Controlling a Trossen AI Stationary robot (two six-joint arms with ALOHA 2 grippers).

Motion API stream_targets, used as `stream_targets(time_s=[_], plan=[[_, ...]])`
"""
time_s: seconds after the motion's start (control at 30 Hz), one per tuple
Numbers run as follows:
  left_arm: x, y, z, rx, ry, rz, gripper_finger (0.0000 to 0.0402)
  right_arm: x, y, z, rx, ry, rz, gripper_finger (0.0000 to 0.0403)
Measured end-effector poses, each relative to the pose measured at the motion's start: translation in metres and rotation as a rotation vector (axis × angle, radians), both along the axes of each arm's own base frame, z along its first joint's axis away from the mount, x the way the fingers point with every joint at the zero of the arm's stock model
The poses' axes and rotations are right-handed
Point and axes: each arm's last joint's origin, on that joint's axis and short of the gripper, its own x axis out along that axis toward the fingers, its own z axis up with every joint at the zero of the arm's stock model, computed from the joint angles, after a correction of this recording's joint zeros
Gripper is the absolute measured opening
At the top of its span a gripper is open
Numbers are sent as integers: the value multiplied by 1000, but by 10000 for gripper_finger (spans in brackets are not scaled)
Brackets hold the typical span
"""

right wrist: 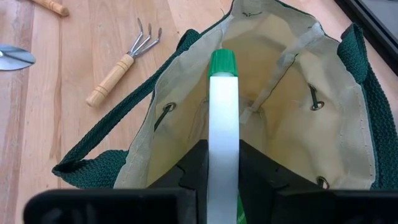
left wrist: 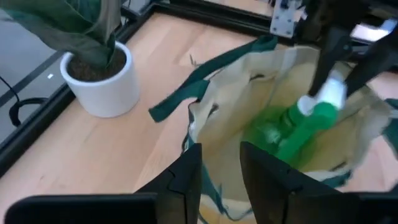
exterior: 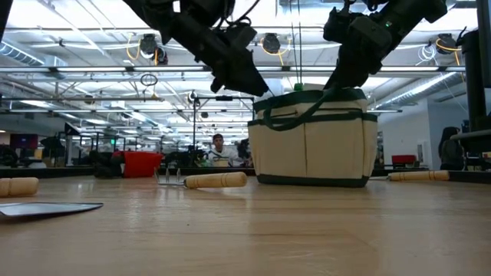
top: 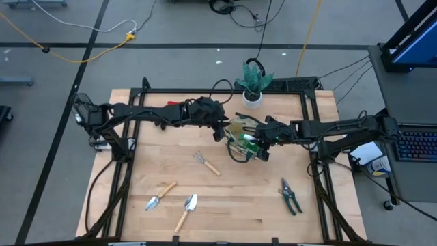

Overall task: Pick & Place Garden tools in Gardening bag
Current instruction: Put the green spray bottle into the gardening bag

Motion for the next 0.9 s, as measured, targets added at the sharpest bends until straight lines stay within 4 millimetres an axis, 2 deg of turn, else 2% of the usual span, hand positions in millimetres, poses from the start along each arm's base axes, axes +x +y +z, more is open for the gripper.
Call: stream_targets(time_s=[0.1, 0.33, 0.9], plan=[[5, 1, -11, 2, 23, -5, 115, 0, 0, 0, 0, 0, 0, 59], [7, 6, -23, 3, 62, 22, 115, 0, 0, 0, -1, -2, -1, 60], [6, 11, -21, 61, 64, 33, 115, 0, 0, 0, 9, 3, -6, 65]])
